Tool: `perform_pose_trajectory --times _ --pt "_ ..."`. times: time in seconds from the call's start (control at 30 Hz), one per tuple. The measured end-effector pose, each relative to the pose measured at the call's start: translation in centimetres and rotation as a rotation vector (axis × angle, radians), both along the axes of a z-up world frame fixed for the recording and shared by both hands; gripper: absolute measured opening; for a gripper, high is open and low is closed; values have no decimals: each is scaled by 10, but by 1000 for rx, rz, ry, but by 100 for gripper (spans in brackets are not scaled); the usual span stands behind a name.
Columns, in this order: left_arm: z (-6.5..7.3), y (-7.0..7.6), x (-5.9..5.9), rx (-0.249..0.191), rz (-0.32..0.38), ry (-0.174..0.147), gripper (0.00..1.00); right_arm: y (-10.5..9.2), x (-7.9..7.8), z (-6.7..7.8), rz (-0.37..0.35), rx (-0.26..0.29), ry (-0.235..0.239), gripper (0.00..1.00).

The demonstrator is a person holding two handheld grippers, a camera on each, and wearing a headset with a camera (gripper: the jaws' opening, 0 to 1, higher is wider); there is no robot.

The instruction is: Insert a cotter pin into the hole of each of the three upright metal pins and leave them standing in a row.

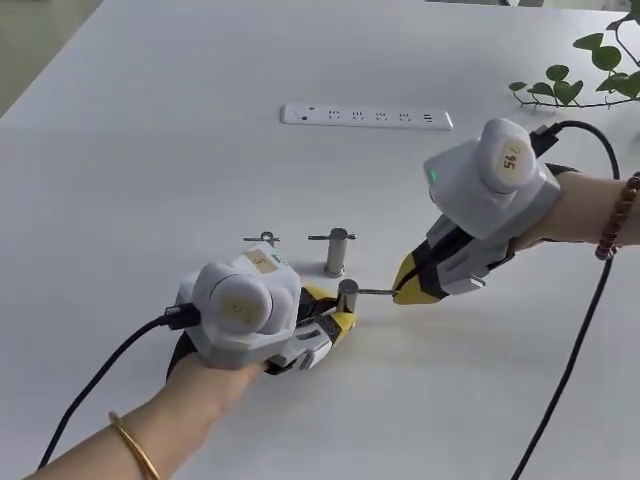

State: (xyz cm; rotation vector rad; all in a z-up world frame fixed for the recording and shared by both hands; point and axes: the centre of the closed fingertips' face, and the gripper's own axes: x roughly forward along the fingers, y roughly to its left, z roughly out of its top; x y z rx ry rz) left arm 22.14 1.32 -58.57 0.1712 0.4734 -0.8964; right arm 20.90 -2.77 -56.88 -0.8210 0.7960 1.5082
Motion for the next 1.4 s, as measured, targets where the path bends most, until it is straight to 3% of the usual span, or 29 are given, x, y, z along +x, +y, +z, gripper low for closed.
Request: perform_pose_trajectory --times 0.67,0.73,0.83,1.4 --pt "-4 1 0 18 -34 13 11 2 9 6 43 10 -59 0" --pt "-4 1 0 20 -34 12 11 6 7 9 52 36 -51 0" --pt "-4 0 0 22 -35 12 11 8 5 11 78 32 -74 0" --pt "-3 0 0 27 -43 11 11 16 3 11 88 58 -65 0"
